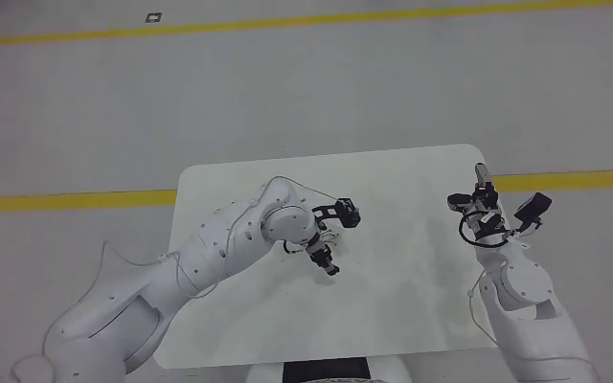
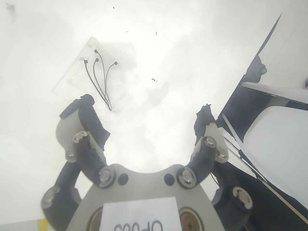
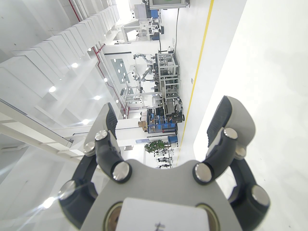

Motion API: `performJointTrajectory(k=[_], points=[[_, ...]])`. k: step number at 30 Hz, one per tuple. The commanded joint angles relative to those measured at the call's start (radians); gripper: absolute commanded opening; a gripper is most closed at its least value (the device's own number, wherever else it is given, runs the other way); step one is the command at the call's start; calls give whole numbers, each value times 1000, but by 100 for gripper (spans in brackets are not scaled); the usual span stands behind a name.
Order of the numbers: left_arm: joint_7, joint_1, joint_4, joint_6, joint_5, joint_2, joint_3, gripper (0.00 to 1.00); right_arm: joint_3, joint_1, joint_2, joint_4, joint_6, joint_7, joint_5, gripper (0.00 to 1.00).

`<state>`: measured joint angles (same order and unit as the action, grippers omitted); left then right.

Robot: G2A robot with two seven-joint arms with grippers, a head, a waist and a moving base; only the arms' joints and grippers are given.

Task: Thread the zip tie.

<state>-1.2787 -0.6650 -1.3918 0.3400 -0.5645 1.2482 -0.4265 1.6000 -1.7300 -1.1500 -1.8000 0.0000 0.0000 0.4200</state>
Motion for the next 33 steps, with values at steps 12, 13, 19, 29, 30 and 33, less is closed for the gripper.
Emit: performJointTrajectory(k=[12,13,19,29,30,33], points=[[-5,24,19,-16,-32,8,24,100,0,0,0,0,0,0,0,100],[-5,24,19,-16,-32,8,24,100,0,0,0,0,0,0,0,100],[-5,24,19,-16,-32,8,24,100,0,0,0,0,0,0,0,100],[-5,49,54,-15,-61,15,35,100,0,0,0,0,0,0,0,100],[-5,49,54,-15,-61,15,35,100,0,0,0,0,0,0,0,100],[5,46,50,-11,-59,15,35,100,0,0,0,0,0,0,0,100]])
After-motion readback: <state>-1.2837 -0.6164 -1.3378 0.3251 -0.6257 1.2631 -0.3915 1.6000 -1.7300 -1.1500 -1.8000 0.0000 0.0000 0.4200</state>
